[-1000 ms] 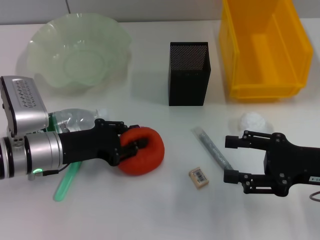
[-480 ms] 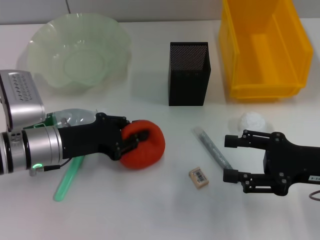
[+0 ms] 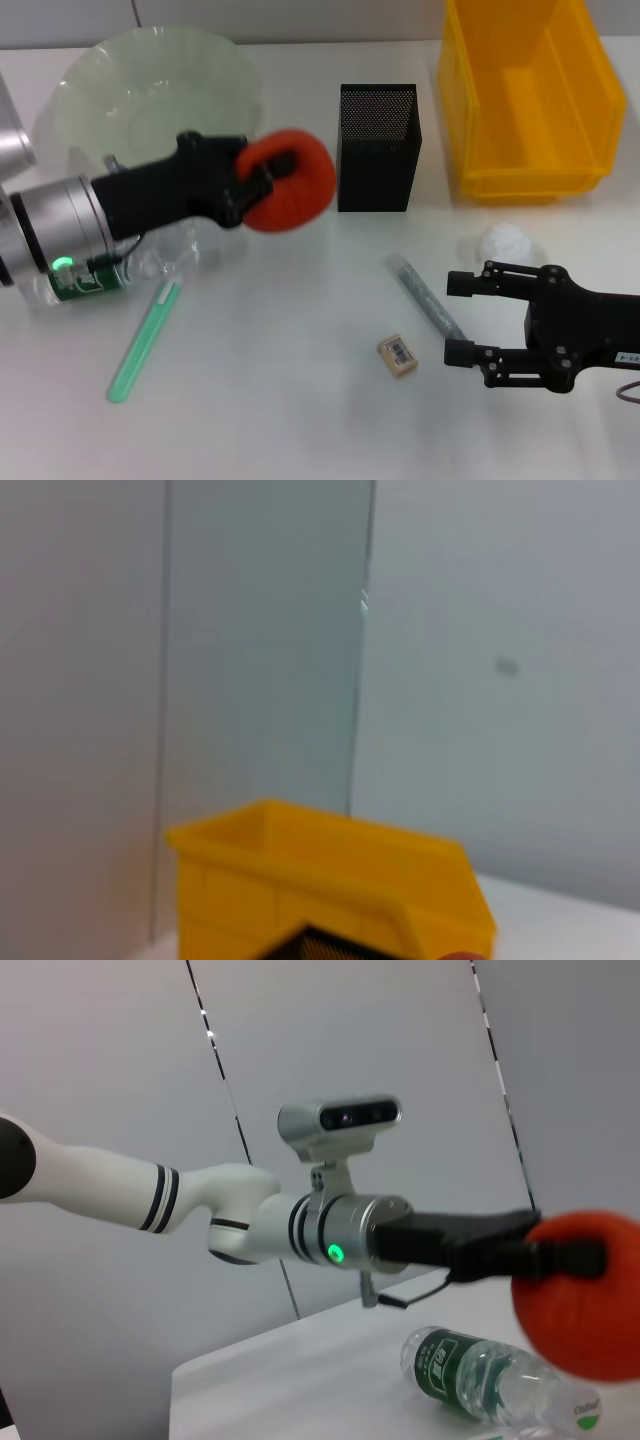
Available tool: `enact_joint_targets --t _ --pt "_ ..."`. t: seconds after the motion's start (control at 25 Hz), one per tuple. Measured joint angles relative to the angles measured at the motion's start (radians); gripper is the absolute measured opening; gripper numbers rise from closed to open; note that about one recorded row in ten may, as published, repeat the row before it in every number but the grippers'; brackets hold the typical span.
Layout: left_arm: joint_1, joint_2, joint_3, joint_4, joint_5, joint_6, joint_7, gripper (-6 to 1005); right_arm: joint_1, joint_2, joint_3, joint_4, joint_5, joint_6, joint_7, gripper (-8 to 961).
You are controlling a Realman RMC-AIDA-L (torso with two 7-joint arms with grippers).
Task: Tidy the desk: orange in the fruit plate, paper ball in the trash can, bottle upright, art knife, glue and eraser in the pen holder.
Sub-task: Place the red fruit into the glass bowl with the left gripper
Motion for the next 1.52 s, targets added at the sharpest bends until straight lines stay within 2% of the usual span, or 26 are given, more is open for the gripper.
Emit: enact_joint_targets --t 0.16,0.44,0.64,0.96,1.08,1.52 --pt "-0.008 -0.002 -0.001 0.014 -0.03 -0.048 0.0 155 0.001 0.001 -0.003 0.001 0.0 0.001 0.0 762" --pt "-0.034 -0.006 -0.003 0.009 -0.174 -0.322 0.001 98 0.008 0.002 -0.003 0.005 0.0 -0.003 -0.001 762" --pt "-0.039 -0.005 -0.003 0.01 -0.198 -0.413 0.04 66 0.017 0.002 -0.006 0.015 0.0 -0.005 -0.001 763" --pt "-0.034 -0.008 -0.004 0.007 -0.232 -0.479 0.076 62 0.03 0.001 -0.006 0.027 0.0 -0.006 -0.002 763" --pt "-0.035 -0.009 -0.004 0.007 -0.237 -0.55 0.078 60 0.03 0.001 -0.006 0.028 0.0 -0.007 -0.002 763" --pt "-0.046 -0.009 0.006 -0.002 -0.238 -0.619 0.067 141 0.029 0.002 -0.006 0.044 0.0 -0.01 -0.002 762"
